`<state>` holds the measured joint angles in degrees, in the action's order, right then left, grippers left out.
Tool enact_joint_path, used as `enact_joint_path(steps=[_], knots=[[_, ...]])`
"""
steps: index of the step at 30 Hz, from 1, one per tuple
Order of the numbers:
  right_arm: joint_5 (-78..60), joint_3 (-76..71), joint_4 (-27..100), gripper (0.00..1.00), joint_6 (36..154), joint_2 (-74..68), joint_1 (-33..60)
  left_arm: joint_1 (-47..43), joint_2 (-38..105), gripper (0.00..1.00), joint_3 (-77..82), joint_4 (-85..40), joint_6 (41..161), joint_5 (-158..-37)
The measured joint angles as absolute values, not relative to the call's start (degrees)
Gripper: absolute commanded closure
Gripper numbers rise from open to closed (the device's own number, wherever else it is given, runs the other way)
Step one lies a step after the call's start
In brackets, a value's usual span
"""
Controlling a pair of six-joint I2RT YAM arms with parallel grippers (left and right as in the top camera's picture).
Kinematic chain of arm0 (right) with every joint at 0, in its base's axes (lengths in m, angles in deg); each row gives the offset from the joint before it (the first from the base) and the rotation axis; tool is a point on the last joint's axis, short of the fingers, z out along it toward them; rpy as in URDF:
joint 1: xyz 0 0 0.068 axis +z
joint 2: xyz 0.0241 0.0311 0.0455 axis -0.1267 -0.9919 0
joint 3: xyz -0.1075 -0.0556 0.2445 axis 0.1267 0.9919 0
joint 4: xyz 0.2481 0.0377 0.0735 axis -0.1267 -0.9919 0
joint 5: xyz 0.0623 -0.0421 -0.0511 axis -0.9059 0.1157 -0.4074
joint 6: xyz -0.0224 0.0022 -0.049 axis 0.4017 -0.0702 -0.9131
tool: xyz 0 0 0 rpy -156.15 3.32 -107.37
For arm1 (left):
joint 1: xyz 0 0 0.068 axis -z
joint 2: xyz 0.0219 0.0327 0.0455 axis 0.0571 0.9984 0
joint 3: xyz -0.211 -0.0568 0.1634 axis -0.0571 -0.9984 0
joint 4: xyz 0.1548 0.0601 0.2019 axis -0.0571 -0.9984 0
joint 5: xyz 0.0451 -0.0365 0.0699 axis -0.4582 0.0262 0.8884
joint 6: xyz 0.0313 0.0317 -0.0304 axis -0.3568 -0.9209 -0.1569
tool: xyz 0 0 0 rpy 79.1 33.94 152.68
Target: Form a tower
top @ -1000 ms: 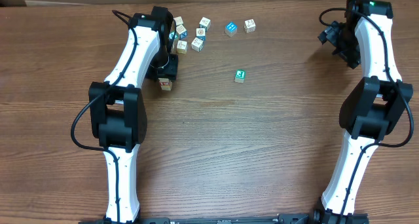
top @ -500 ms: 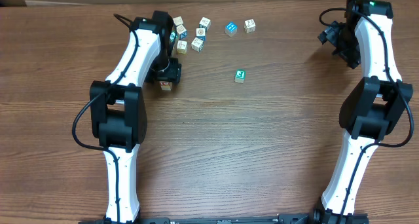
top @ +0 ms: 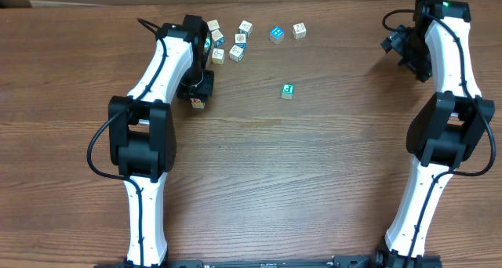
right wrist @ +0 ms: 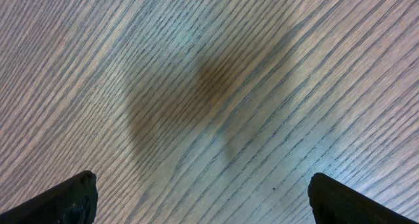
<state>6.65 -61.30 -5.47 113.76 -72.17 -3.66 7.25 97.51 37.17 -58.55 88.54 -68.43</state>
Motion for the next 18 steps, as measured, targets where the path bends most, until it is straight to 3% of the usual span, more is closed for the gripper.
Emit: enact_joint_path(steps=[3,9,12,18], knots=[[6.7,-61.3,-5.5,0.0,113.7,-72.2,-3.7,7.3,97.5,0.69,37.2,-58.5,88.5,-68.4],[6.7,-61.3,-5.5,0.0,113.7,-72.2,-3.7,7.3,97.5,0.28,37.2,-58.5,88.4,-68.4],[6.7,-61.3,-5.5,0.0,113.7,-72.2,-3.7,7.3,97.5,0.2,37.2,-58.5,88.5,-68.4],[6.7,-61.3,-5.5,0.0,113.8,-72.2,-3.7,7.3,97.5,0.17,38.3,-59.9,88.5,-68.4]])
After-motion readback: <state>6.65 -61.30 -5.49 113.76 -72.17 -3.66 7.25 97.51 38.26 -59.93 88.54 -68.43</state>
